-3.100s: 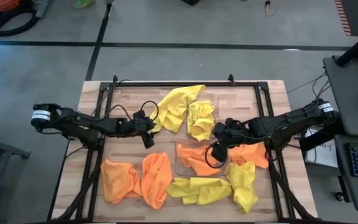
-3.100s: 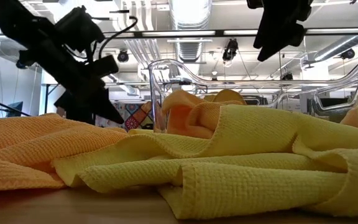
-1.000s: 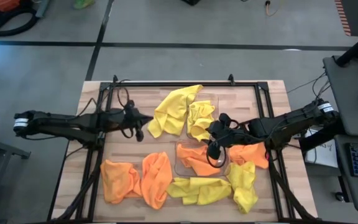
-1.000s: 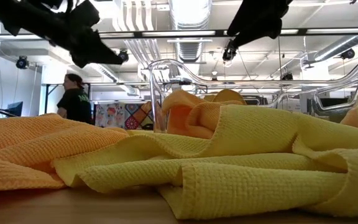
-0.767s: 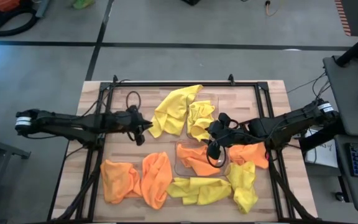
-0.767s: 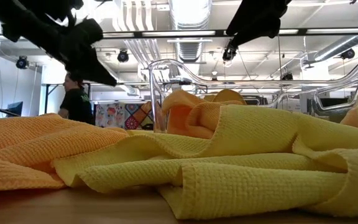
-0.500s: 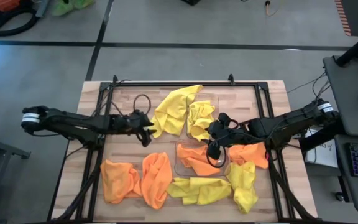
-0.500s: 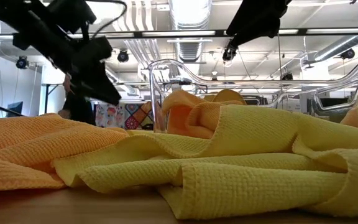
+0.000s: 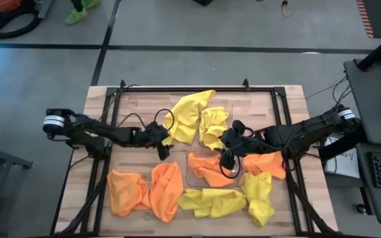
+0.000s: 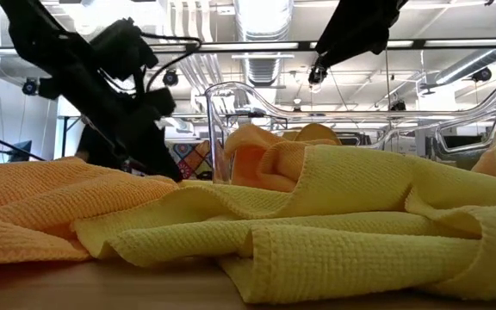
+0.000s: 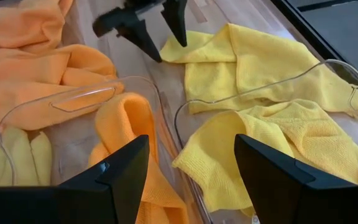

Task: Sort microfiber towel by color & place in baskets
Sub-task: Put the yellow towel into the top transparent bin

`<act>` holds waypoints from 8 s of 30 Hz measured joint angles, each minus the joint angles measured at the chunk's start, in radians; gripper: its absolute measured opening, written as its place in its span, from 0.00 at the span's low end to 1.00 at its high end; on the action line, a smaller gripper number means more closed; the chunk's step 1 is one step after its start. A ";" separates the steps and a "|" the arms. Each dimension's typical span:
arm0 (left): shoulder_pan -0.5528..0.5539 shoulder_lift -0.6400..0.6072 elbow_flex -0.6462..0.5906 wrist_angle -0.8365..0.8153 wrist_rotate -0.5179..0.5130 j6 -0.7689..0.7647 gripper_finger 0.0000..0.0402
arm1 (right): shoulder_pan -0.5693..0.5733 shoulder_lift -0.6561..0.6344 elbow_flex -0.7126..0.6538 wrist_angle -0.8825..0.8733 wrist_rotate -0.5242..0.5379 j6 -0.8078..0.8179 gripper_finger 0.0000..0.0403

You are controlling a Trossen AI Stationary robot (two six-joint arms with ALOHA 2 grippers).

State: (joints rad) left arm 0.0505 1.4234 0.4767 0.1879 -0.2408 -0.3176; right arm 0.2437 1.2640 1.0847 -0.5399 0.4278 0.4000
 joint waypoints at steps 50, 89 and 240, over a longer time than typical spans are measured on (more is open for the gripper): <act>-0.030 -0.449 -0.007 -0.004 -0.318 0.127 0.00 | 0.000 0.000 -0.012 0.071 0.003 -0.022 0.57; -0.229 -0.428 0.255 0.043 -0.399 0.247 0.00 | -0.004 0.328 -0.009 1.066 0.050 -0.477 0.82; -0.352 -0.350 -0.064 0.398 -0.012 0.219 0.03 | -0.034 0.322 0.161 0.920 -0.216 -0.619 0.02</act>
State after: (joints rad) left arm -0.3012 1.0734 0.4122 0.5863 -0.2523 -0.0989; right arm 0.2092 1.5856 1.2453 0.3805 0.2115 -0.2186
